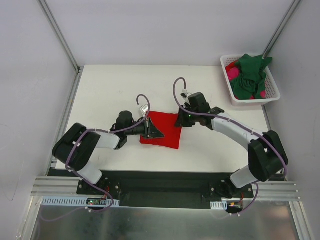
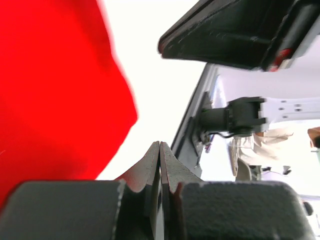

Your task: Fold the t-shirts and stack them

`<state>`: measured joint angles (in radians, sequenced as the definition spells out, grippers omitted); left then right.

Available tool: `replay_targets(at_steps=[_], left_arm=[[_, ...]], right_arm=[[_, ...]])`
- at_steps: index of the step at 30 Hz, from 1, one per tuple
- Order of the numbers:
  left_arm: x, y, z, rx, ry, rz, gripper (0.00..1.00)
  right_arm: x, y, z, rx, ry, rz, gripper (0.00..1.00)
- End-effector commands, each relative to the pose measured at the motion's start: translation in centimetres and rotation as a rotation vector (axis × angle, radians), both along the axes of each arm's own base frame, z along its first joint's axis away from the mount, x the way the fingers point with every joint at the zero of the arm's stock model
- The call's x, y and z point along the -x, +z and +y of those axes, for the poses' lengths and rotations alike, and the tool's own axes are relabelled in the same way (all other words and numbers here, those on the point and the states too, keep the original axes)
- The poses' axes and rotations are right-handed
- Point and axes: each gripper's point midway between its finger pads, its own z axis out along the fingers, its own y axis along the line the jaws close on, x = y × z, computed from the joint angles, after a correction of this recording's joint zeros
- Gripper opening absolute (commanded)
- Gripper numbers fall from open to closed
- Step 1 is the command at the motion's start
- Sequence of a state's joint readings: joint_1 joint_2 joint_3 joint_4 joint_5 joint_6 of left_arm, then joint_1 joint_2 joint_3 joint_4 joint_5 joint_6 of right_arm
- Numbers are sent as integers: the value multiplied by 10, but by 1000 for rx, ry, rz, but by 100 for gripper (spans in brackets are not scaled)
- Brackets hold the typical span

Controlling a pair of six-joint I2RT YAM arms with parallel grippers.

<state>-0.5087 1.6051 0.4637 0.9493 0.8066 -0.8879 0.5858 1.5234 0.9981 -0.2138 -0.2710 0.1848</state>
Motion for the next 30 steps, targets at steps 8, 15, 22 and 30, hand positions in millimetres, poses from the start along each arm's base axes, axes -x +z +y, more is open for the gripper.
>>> replay_targets(at_steps=[8, 15, 22, 30], left_arm=[[-17, 37, -10, 5, -27, -123, 0], [-29, -7, -15, -188, 3, -95, 0], [-35, -36, -26, -412, -10, -155, 0], [-55, -48, -26, -611, 10, -201, 0]], right_arm=[[7, 50, -29, 34, -47, -134, 48], [20, 51, -50, 74, -84, -164, 54], [27, 44, -54, 79, -85, -152, 55], [27, 39, -59, 91, -98, -153, 55]])
